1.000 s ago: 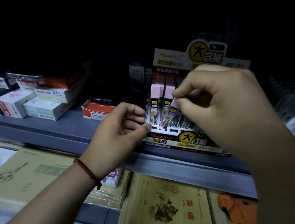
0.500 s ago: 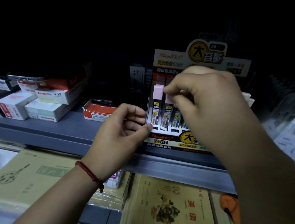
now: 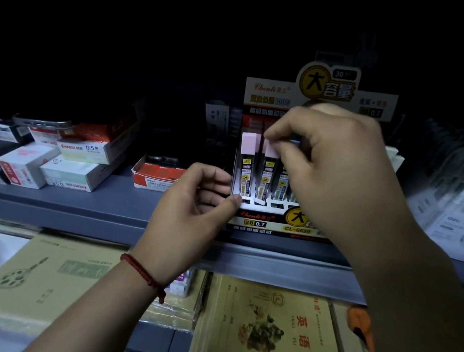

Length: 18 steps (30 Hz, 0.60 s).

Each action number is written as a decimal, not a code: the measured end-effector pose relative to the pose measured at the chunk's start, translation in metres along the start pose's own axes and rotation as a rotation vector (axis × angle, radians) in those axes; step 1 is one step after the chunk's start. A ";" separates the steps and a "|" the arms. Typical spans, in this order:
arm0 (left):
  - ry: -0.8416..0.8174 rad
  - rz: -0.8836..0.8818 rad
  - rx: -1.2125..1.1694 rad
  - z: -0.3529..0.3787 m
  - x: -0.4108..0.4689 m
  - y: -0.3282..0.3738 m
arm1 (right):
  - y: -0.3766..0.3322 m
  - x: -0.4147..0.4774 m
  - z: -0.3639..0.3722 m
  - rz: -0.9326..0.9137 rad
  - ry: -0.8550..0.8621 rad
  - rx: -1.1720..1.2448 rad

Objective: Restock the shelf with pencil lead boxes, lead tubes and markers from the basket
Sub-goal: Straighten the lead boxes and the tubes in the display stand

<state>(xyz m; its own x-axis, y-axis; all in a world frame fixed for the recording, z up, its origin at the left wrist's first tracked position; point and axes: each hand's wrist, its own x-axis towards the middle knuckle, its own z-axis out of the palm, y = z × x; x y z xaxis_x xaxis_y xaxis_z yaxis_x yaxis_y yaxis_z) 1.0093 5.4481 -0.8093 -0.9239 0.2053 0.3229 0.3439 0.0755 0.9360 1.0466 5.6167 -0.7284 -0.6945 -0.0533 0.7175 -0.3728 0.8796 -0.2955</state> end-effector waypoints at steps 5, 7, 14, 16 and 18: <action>0.001 0.011 0.005 0.000 0.000 0.000 | 0.002 0.001 -0.006 -0.003 -0.074 0.026; 0.002 0.011 0.003 0.000 0.000 0.001 | 0.003 0.001 -0.010 0.022 -0.106 0.034; 0.006 0.019 0.006 0.001 -0.001 0.000 | 0.003 -0.001 0.000 -0.048 -0.032 -0.055; 0.006 0.023 0.015 0.000 -0.001 -0.001 | 0.004 -0.003 0.002 -0.058 0.004 -0.066; 0.007 0.028 0.007 0.000 0.000 -0.001 | 0.005 -0.005 0.004 -0.047 0.041 -0.076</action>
<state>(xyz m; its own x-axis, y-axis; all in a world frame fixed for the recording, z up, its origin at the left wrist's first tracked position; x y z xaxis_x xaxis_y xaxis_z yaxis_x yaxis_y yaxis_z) 1.0093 5.4483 -0.8108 -0.9151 0.2008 0.3497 0.3706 0.0769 0.9256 1.0459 5.6196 -0.7359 -0.6511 -0.0769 0.7551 -0.3551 0.9101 -0.2136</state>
